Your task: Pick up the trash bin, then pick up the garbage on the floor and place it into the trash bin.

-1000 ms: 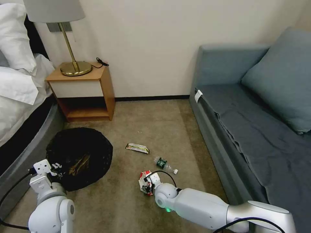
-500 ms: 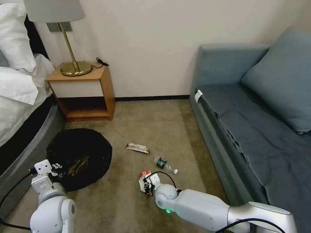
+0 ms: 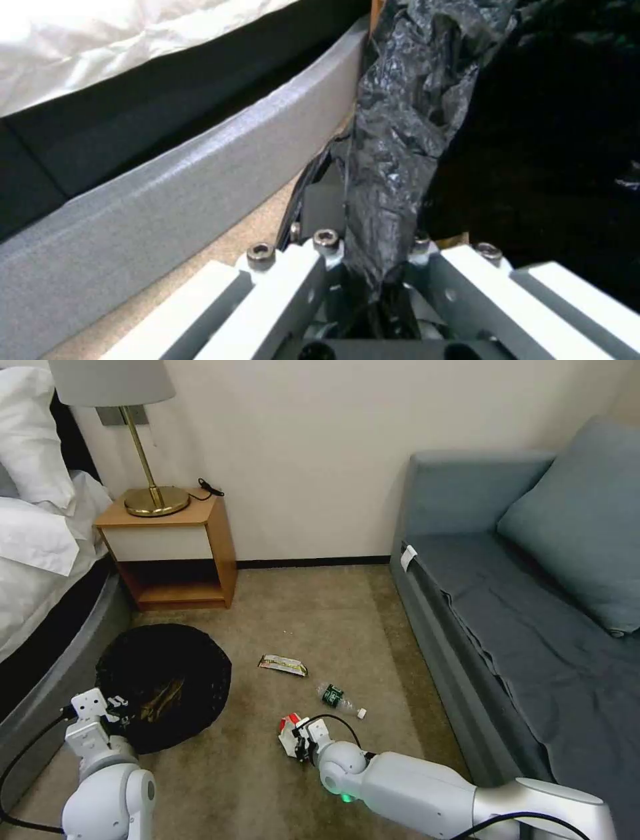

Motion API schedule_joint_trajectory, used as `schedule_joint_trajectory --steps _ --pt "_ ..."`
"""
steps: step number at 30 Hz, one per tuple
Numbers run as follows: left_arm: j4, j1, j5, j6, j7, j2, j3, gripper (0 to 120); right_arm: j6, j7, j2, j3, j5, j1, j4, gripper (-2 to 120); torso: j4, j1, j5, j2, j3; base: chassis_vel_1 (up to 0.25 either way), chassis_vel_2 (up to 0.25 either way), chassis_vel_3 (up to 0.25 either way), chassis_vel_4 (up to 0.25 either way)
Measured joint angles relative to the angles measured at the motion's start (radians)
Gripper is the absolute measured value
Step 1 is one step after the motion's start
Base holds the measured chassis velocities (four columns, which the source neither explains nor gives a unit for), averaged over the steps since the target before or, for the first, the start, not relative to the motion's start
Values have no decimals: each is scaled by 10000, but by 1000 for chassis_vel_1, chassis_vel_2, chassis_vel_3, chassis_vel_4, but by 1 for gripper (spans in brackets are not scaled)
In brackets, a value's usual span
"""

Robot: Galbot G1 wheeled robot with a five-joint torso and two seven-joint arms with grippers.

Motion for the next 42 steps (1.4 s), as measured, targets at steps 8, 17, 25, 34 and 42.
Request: schedule_joint_trajectory --steps 8,17,25,34,42 --pt "103 63 -76 70 6 0 107 1 199 49 -1277 1088 0 245 1318 0 -3 0 1 0 0 0 0 0 0" --pt "250 40 -92 127 3 0 230 1 254 360 -1614 2559 1008 555 4143 0 -2 0 -1 0 0 0 0 0 0" --pt "411 -12 -37 230 -2 0 470 1 557 1076 9 2252 1599 1005 5384 0 2 0 -3 1 0 0 0 0 0" --pt "513 -28 152 326 9 0 698 1 902 1397 1559 960 1078 810 4753 0 0 0 -3 1 0 0 0 0 0" --pt "441 23 139 319 3 0 743 1 984 1492 2069 323 328 425 3689 0 0 0 -2 1 0 0 0 0 0"
